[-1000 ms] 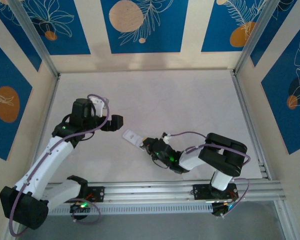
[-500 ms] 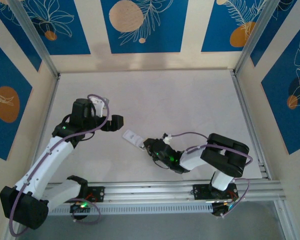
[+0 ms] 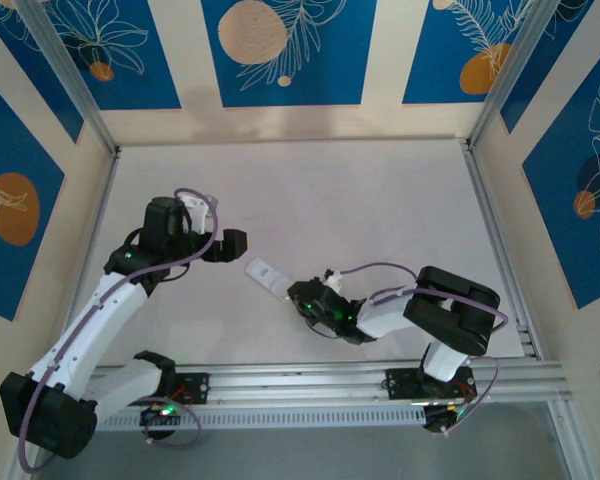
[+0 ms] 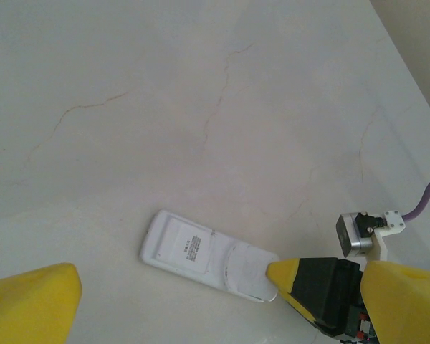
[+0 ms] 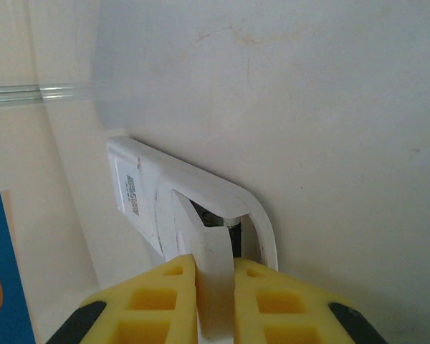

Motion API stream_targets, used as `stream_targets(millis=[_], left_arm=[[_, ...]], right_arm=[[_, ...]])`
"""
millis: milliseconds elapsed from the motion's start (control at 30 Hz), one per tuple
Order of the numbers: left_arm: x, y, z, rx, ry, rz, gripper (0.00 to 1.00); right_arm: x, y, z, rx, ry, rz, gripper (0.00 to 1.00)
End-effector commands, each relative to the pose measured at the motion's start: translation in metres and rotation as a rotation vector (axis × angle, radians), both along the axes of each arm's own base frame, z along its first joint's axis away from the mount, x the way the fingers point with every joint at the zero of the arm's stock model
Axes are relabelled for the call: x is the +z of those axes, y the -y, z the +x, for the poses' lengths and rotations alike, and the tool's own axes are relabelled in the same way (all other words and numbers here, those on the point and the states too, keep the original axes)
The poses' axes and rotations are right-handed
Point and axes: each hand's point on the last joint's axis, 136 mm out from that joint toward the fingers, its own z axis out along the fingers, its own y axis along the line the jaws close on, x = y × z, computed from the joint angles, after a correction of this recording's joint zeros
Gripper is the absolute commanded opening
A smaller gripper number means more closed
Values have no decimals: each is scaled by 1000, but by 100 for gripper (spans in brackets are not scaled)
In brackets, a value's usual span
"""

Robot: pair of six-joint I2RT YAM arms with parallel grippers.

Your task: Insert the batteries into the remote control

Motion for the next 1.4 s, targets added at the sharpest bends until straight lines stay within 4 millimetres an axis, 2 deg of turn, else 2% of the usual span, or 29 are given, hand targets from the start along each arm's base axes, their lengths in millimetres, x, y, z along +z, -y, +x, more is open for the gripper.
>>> stream_targets(millis=[0,167,433,567,933,1233,1367], left_arm=[[2,0,1,-4,8,-22,100],[-1,1,1,-3,-3,-22,100],[-3,2,1,-4,-9,-31,100],[-3,2,1,-6,-8,-33,100],[-3,4,2,-12,-6,-39,100],[-5,3,1,-12,-4,-37,100],[-6,4,1,-13,-4,-42,100]], right_arm=[[-50,23,-31,80,-159,-197,17],[-55,25,-33,96,-194,-241,21],[-55,29,-36,109,-242,-312,24],[-53,35,-37,101,-269,-361,29],[-40,34,-32,113,-280,-376,35],[-23,36,-29,126,-283,-380,47],[-14,36,-28,128,-277,-375,49]])
